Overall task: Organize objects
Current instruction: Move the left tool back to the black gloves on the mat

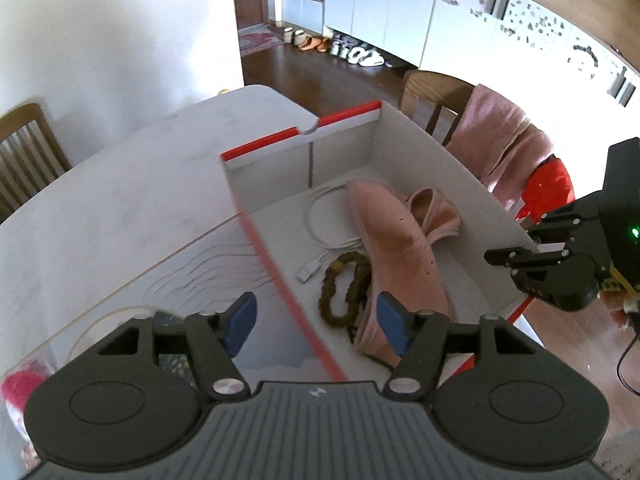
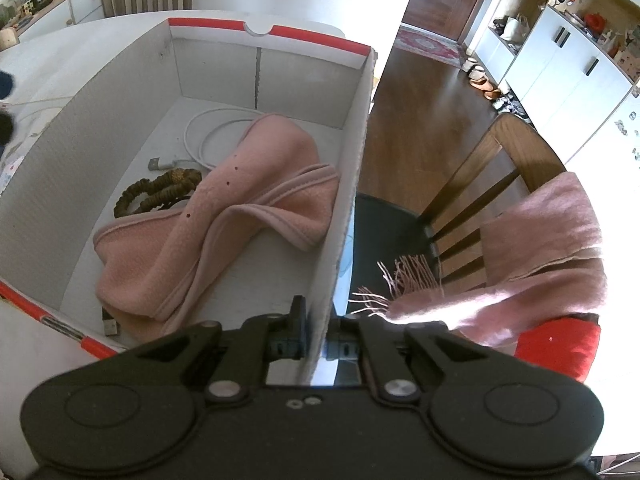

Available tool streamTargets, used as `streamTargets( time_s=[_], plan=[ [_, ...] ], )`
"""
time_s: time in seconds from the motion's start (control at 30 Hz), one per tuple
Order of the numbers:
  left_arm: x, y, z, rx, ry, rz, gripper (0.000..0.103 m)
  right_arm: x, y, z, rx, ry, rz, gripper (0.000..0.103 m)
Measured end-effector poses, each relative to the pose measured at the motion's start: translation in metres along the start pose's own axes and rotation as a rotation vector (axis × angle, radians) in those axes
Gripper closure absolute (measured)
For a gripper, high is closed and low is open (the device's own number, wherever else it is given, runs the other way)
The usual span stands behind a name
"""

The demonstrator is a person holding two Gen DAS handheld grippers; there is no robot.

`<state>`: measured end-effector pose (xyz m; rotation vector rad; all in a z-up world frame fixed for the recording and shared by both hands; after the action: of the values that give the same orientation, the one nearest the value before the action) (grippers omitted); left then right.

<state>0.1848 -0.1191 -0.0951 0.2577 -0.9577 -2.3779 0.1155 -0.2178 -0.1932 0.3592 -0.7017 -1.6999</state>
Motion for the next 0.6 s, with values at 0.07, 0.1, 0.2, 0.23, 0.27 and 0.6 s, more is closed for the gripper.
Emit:
streamTargets(
  time_s=[0.07, 0.1, 0.2, 0.23, 0.27, 0.6],
  plan=[
    [-0.008, -0.004, 0.012, 0.01, 0.002, 0.017, 0.032, 0.0, 0.001, 0.0, -0.001, 0.0, 0.001, 0.097],
    [-0.013, -0.005, 0.017, 0.013, 0.006, 0.025, 0.031, -0.001, 0.001, 0.0, -0.001, -0.001, 0.0, 0.097],
    [-0.029, -0.011, 0.034, 0.03, 0.025, 0.06, 0.024, -0.001, 0.001, 0.0, -0.003, -0.005, 0.0, 0.097],
    [-0.034, -0.014, 0.039, 0.036, 0.032, 0.072, 0.021, -0.001, 0.001, 0.0, -0.004, -0.006, -0.001, 0.097],
    [-0.04, -0.016, 0.044, 0.041, 0.041, 0.085, 0.021, -0.001, 0.001, 0.0, -0.004, -0.006, -0.001, 0.096],
    [-0.101, -0.068, 0.073, 0.033, 0.14, 0.202, 0.004, -0.001, 0.0, 0.0, -0.009, -0.014, 0.001, 0.096]
  ],
)
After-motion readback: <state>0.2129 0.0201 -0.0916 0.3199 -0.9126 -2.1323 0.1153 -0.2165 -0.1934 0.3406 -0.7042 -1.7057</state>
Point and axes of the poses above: each gripper's, at about its wrist camera, not at the fingertips, and z roughly against the way its jaws point, x to its right, y to its top, the point moved 10 cm from there along -z, roughly the way its jaws point, and after that the axes turned 13 degrees about x, right-handed, at the moved point
